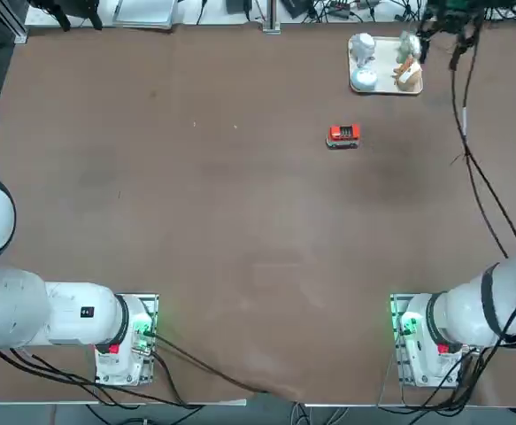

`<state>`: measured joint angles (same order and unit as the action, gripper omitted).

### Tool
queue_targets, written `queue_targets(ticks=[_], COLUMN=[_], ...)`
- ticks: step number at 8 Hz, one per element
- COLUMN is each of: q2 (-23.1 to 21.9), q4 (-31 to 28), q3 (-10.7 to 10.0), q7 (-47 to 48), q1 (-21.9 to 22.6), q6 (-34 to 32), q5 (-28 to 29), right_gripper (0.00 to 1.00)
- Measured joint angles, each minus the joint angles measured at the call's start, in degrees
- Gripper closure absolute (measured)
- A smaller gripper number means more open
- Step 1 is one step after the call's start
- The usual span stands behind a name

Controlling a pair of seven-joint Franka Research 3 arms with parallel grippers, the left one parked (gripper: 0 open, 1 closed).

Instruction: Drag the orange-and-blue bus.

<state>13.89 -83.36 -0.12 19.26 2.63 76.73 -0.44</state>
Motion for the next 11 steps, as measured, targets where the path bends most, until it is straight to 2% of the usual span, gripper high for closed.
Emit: queue_targets(ticks=[2, 3, 4, 6, 8, 11], q2=[-6.3, -10.4, -14.5, -19.4, -20.2, -18.7], q4=[-4.8, -9.1, -13.5, -17.3, -17.0, -14.1], q3=[0.0, 0.1, 0.5, 1.1, 1.1, 0.9], q7=[-18.7, -23.8, -25.8, -26.9, -27.3, -30.2], q1=[-2.4, -2.6, -2.6, -2.5, -2.5, -2.6], q6=[3.0, 8.4, 13.9, 18.0, 17.7, 11.9], q5=[-0.4, -1.6, -2.7, -3.0, -1.6, -1.4], right_gripper=[0.0, 0.0, 0.0, 0.0, 0.0, 0.0])
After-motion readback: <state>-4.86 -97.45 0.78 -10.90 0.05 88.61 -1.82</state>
